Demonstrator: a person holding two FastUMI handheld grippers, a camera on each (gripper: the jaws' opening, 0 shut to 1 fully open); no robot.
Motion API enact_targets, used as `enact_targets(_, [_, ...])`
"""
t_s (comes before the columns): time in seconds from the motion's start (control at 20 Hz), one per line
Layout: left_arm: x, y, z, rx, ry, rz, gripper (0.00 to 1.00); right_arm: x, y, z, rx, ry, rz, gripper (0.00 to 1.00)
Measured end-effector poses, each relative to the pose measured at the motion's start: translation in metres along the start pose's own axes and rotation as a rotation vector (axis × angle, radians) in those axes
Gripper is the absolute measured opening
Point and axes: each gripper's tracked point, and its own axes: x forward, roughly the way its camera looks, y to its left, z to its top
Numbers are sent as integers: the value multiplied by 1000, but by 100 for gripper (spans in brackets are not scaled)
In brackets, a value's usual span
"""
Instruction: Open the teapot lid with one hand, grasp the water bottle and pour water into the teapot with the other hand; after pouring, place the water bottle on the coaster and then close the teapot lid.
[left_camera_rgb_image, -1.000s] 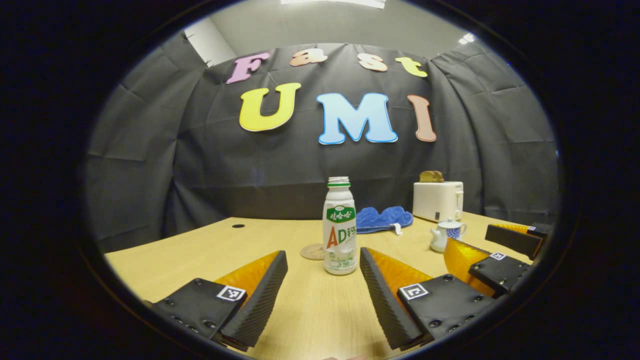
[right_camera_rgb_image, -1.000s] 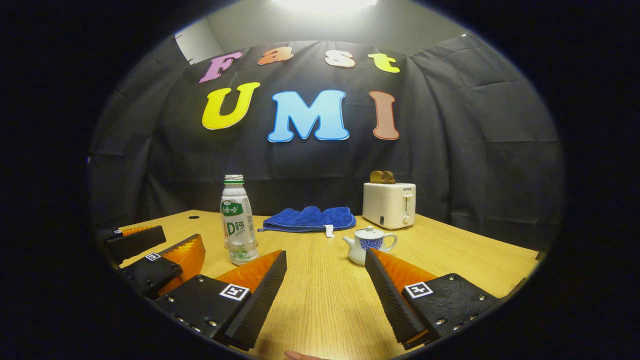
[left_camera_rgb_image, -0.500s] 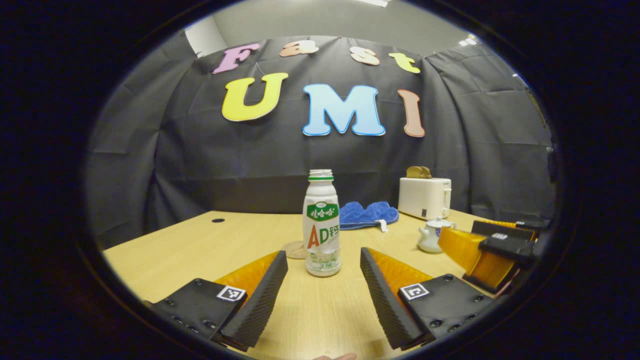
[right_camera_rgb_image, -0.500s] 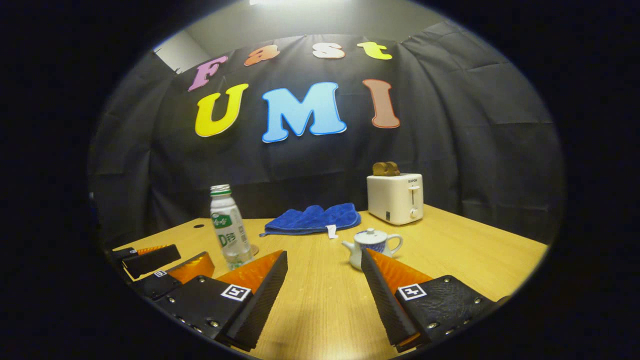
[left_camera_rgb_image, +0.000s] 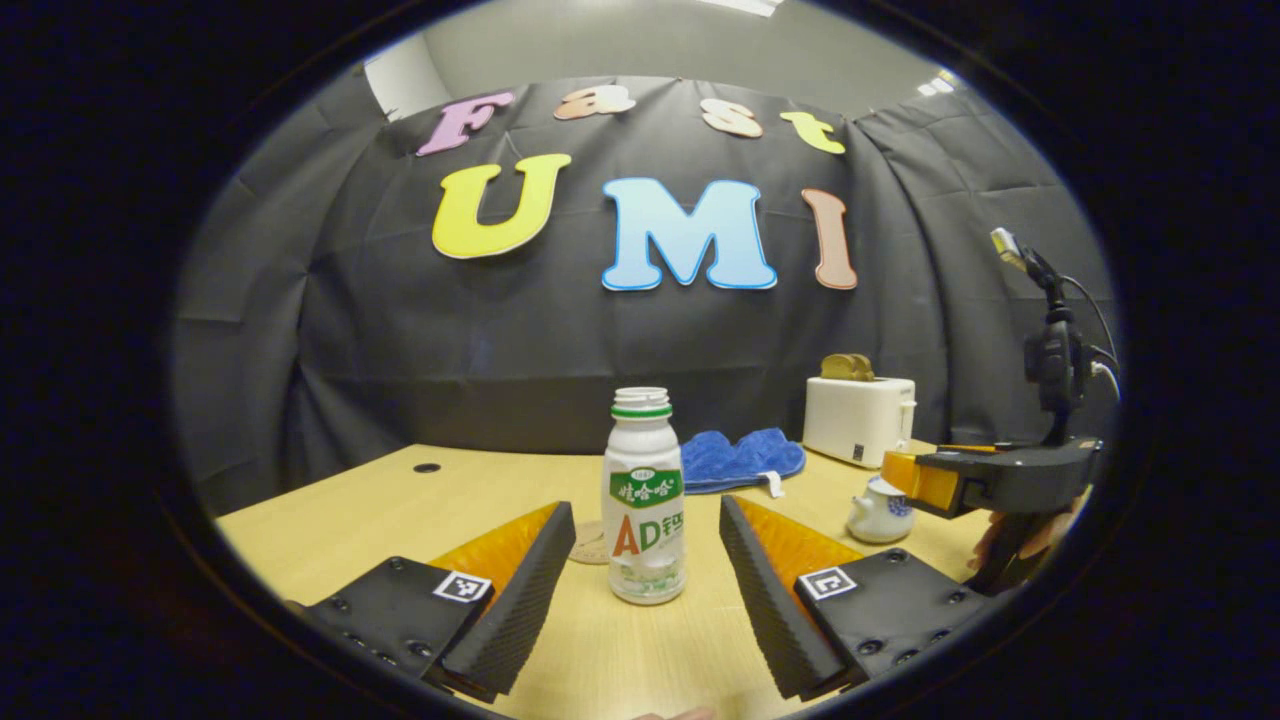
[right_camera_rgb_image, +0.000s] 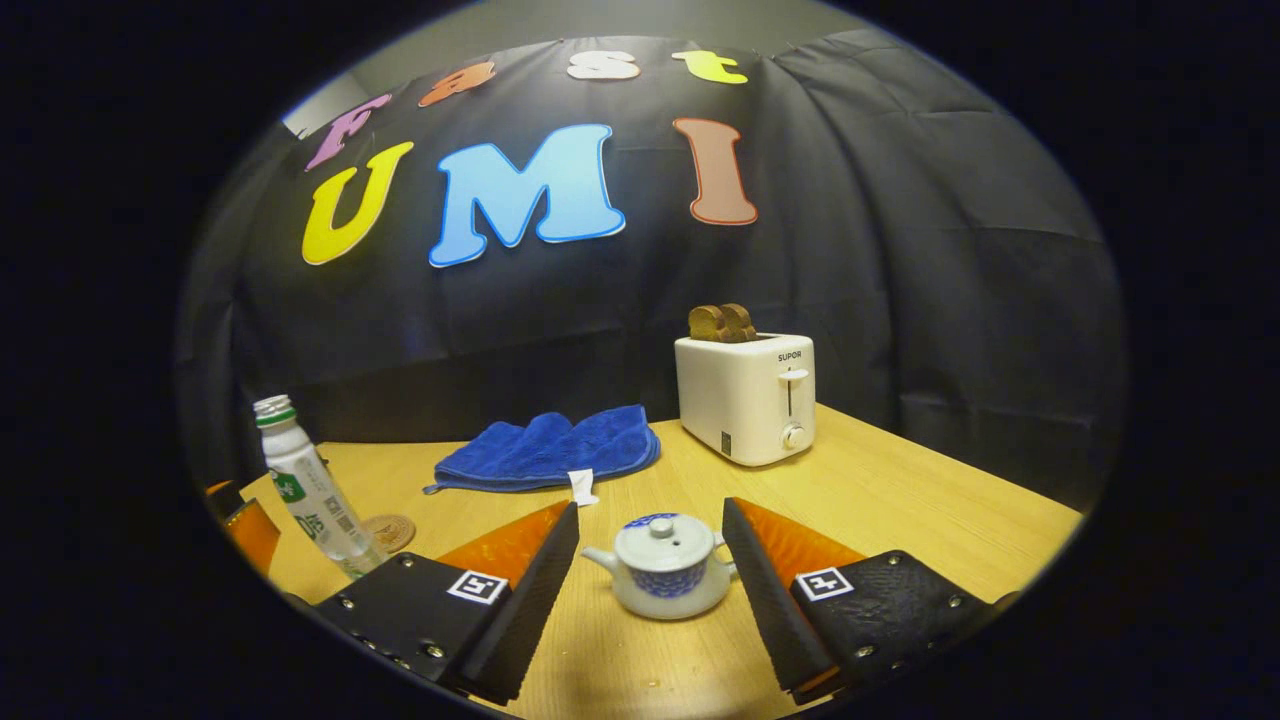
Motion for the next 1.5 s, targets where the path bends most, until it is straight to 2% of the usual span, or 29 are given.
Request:
enact_targets(0.05, [2,-1,-2,4,9,-6,96,7,-1,-3,-10,11,-1,88])
enact_targets(0.1, [4,-2,-6,6,21,-11,99,12,-3,-5,-12,23,-11,72])
enact_targets(0.15, [6,-2,-8,4,28,-15,96,13,-5,-5,-14,35,-15,74])
enact_targets(0.25, [8,2,-8,3,26,-14,100,23,-10,-9,-39,41,-38,64])
enact_targets(0.3, [8,3,-7,10,24,-10,99,26,-10,-12,-53,55,-35,42])
enact_targets(0.35, [9,5,-6,13,21,-9,99,27,-8,-12,-61,53,-33,40])
enact_targets(0.55, [10,8,-11,10,36,-12,99,20,-1,-5,-122,39,-27,40])
enact_targets(0.6, [9,10,-12,9,37,-9,99,30,-3,-12,-147,39,-30,15])
enact_targets(0.7, [8,13,-12,2,33,-5,99,33,-3,-14,-190,32,-33,15])
enact_targets(0.8, [8,15,-13,0,33,-2,99,31,-2,-10,-175,32,-28,5])
enact_targets(1.05, [9,14,-14,-2,42,-8,99,27,0,-8,-142,20,-5,5])
enact_targets(1.3, [11,11,-13,-7,27,-19,99,14,4,16,-151,-70,-2,5])
enact_targets(1.5, [23,9,-14,0,26,-21,99,-1,14,23,-163,-109,29,5])
